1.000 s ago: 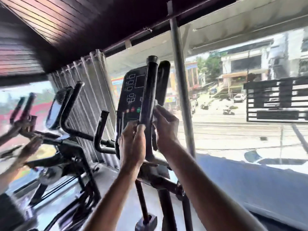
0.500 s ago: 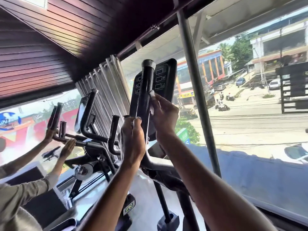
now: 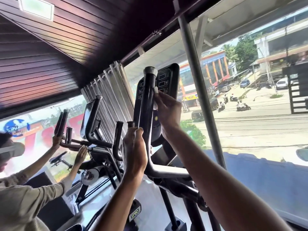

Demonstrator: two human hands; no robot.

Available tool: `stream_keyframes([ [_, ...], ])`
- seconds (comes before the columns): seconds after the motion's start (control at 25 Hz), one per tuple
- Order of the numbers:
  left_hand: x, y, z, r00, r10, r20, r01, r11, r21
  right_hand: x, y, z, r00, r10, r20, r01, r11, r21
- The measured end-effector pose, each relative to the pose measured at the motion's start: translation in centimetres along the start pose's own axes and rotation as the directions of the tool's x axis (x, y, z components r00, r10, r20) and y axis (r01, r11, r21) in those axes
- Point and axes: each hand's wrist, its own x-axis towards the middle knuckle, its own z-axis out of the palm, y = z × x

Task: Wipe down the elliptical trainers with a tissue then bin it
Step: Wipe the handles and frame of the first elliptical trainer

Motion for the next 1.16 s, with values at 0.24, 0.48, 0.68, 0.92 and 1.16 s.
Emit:
stream_keyframes([
  [0.24,-0.2,-0.2,-1.2,0.995,-0.066,0.076,0.065,0.998,0.011,-2.6,1.2,-1.2,0.999,-0.043,-0.021,0.040,0.992,-0.121],
  [0.48,-0.4,0.3,-2.7,0.997,0.001,0.082,-0.019,0.976,0.215,-10.4,3.3,-5.4,0.971,-0.209,0.115,0.234,0.925,-0.299],
  [0.68,-0.9,0.6,-2.9,0.997,0.065,0.037,-0.072,0.969,0.238,-11.0,4.6,-4.6,0.995,-0.018,0.099,0.049,0.946,-0.321],
  [0.92,-0.7,-0.1,-3.7,1.000,0.001,-0.016,0.003,0.980,0.198,-12.4,5.1,-4.8,0.993,0.071,0.095,-0.051,0.979,-0.197],
  [1.16,-3.0,-1.1,-3.6,0.998,-0.056,-0.025,0.057,0.996,0.070,-12.9,2.7,-5.4,0.995,-0.090,0.042,0.098,0.955,-0.279],
])
